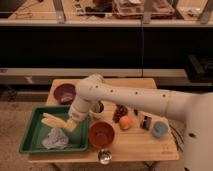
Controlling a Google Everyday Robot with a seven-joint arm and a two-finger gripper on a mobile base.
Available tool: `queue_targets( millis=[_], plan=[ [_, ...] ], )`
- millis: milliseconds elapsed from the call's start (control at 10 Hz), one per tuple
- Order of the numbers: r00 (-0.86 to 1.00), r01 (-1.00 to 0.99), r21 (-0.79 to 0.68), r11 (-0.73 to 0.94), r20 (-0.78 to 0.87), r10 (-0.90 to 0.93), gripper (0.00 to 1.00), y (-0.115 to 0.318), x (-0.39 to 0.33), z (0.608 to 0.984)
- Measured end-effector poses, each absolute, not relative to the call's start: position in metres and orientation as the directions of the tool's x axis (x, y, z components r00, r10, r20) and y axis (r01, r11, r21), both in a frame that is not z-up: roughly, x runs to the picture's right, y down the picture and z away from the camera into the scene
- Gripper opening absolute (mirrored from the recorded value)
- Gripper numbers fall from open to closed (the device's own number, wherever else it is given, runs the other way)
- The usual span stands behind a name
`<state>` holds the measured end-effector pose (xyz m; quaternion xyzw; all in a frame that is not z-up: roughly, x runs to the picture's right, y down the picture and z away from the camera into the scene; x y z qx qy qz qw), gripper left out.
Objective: Place banana in tray
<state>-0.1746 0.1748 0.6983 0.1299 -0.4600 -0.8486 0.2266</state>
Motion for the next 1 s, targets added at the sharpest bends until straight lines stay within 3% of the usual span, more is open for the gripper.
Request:
queue_targets(
  millis=[100, 500, 1000],
  plan=[
    [-0.882, 0.270, 0.843, -0.465, 0.023, -0.471, 0.46, 0.189, -0.184, 0.714],
    [-0.856, 0.352, 0.879, -0.322, 0.164, -0.490, 0.79, 0.234, -0.179, 0.752],
    [-0.828, 0.402, 0.876, -0.265, 0.224, -0.514, 0.80, 0.237, -0.172, 0.758]
  ],
)
